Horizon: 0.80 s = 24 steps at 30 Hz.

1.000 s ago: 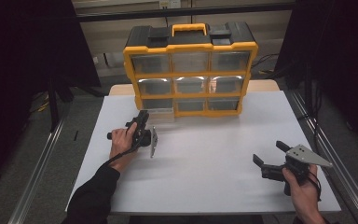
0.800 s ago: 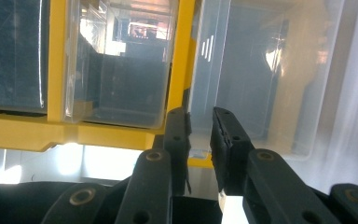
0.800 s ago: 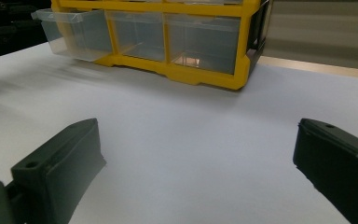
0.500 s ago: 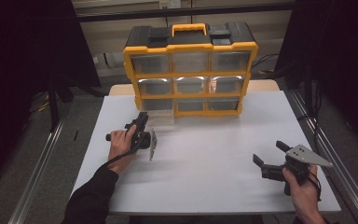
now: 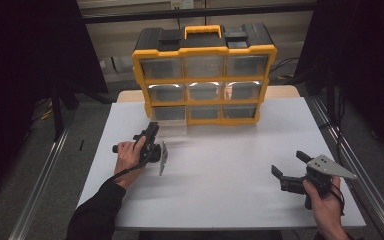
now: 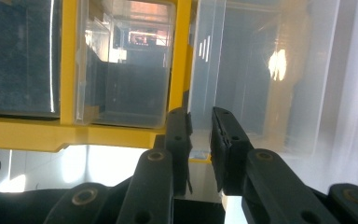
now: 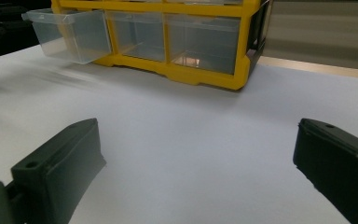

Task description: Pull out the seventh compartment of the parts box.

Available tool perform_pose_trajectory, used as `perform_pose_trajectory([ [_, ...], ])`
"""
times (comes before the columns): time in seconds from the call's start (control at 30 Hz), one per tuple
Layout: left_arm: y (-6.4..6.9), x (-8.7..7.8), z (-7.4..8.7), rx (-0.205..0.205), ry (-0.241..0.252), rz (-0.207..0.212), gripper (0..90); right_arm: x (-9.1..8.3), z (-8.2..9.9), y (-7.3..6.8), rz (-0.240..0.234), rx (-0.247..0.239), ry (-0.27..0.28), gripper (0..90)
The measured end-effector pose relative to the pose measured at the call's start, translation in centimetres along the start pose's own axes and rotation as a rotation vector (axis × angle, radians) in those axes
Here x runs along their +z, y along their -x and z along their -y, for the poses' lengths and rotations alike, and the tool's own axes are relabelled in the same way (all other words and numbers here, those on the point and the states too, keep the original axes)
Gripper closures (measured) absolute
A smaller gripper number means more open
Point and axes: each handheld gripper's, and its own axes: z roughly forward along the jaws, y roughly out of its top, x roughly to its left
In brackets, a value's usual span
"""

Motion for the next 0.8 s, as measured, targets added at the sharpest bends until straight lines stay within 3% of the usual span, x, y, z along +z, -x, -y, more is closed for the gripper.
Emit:
perform_pose_trajectory([
  [0.03, -0.01, -0.01, 0.01, 0.004, 0.002, -0.001, 78.3, 0.00, 0.00, -0.01, 0.000, -0.001, 0.001, 0.8],
  [0.07, 0.24, 0.12, 0.01, -0.033, 0.020, -0.013, 78.2, 0.02, -0.01, -0.02, -0.001, -0.001, 0.001, 0.8],
  [0.2, 0.05, -0.19, -0.09, 0.001, -0.004, -0.003, 78.2, 0.02, -0.01, -0.02, -0.001, -0.002, 0.001, 0.8],
  [0.57, 0.13, -0.52, -0.07, -0.011, 0.000, 0.006, 78.3, 0.02, 0.00, -0.07, 0.001, -0.002, 0.001, 0.8],
  [0.6, 0.27, -0.48, -0.05, -0.036, 0.014, 0.001, 78.3, 0.03, -0.01, -0.08, 0.001, -0.003, 0.001, 0.8],
  [0.73, 0.02, -0.66, -0.10, -0.007, 0.012, 0.008, 78.2, 0.06, 0.00, -0.06, 0.001, -0.001, 0.001, 0.7],
  [0.77, 0.07, -0.78, -0.11, -0.011, -0.001, 0.009, 78.2, 0.05, -0.01, -0.06, 0.001, -0.001, 0.001, 0.8],
  [0.8, 0.19, -0.69, -0.10, -0.042, 0.017, 0.007, 78.1, 0.04, -0.01, -0.07, 0.001, -0.002, 0.001, 0.7],
])
